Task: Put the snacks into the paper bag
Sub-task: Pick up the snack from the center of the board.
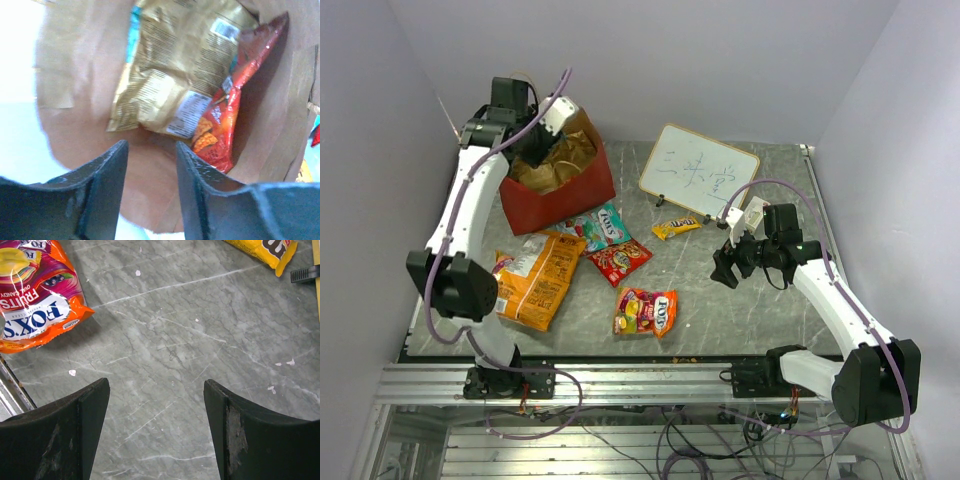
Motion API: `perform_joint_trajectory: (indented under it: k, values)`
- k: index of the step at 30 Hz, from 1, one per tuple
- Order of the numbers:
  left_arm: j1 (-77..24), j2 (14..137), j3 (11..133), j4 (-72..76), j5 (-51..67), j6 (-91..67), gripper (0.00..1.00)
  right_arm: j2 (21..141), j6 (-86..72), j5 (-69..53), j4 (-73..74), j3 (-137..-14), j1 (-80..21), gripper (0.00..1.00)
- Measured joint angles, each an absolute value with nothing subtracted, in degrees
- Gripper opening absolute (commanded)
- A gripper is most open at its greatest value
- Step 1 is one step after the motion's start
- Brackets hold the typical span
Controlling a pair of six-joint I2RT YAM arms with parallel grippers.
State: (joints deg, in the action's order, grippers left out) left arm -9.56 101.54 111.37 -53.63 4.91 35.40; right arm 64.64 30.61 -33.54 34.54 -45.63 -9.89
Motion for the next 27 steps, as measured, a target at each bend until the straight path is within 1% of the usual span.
perform_joint_trajectory:
  k: [8, 12, 17, 20, 22, 23, 24, 25, 27]
  values:
    - [-9.56, 88.79, 105.08, -44.82, 0.10, 32.67, 0.86, 64.64, 30.59, -33.32, 34.52, -45.60, -9.85, 0.77]
    - [-9.56, 81.87, 99.33, -42.96, -2.24, 30.89, 0.96, 64.64, 30.37, -33.04, 34.39, -45.47, -9.80, 0.77]
    - [-9.56, 71.64, 89.30, -43.72, -3.79, 29.93, 0.98, 64.64, 29.36, -31.99, 33.63, -45.28, -9.80, 0.79]
    - [-9.56, 65.82, 83.26, -46.24, -3.66, 29.12, 0.98, 64.53, 28.62, -30.74, 32.95, -45.28, -9.80, 0.82]
    - [-9.56, 62.41, 79.81, -48.18, -2.87, 28.82, 1.00, 64.03, 28.05, -30.00, 32.40, -45.08, -9.80, 0.86]
    - [-9.56, 60.49, 78.00, -49.08, -2.26, 28.77, 1.00, 63.57, 27.83, -29.71, 32.14, -44.84, -9.78, 0.90]
    - [-9.56, 58.74, 76.31, -49.80, -1.67, 28.88, 1.00, 62.98, 27.57, -29.36, 31.88, -44.60, -9.76, 0.98]
    - [-9.56, 56.84, 74.59, -50.37, -0.95, 29.02, 1.00, 62.39, 27.18, -28.97, 31.57, -44.34, -9.67, 1.00]
    - [-9.56, 53.15, 71.59, -52.07, 0.54, 29.78, 1.00, 61.25, 26.61, -28.25, 30.98, -43.88, -9.30, 1.00]
